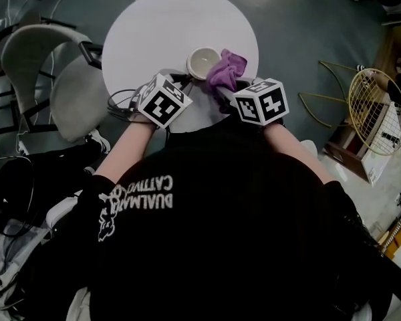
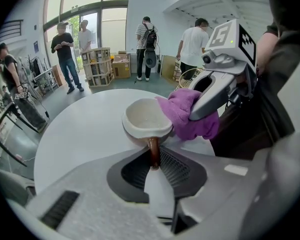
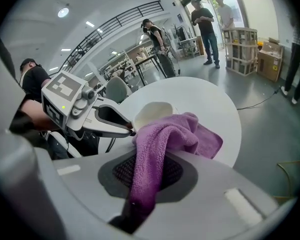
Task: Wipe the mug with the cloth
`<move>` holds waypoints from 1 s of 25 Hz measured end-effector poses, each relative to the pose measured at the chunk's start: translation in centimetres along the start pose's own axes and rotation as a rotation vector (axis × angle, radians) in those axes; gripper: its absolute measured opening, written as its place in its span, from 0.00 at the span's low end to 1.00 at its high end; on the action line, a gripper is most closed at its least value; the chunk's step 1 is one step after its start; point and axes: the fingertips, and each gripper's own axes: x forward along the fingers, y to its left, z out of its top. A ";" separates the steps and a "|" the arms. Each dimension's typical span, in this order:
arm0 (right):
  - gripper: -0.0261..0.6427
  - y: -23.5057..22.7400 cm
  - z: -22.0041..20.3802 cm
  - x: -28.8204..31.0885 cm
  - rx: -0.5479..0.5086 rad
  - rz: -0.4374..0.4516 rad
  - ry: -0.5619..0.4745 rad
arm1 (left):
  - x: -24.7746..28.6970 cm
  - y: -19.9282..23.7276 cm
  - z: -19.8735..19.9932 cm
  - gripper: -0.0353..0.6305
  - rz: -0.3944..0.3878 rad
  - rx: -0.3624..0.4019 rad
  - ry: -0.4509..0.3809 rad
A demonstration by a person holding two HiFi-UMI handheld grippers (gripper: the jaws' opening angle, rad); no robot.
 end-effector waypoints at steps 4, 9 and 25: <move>0.12 -1.4 -0.2 -0.6 0.044 -0.034 -0.006 | -0.1 -0.1 -0.1 0.15 -0.001 -0.004 0.013; 0.12 -2.7 0.2 -0.5 0.088 0.007 -0.013 | 0.3 -0.3 0.3 0.15 0.005 -0.013 0.031; 0.12 -8.5 3.6 -0.3 -0.102 0.166 0.156 | 1.6 -0.6 1.2 0.15 0.076 -0.077 0.125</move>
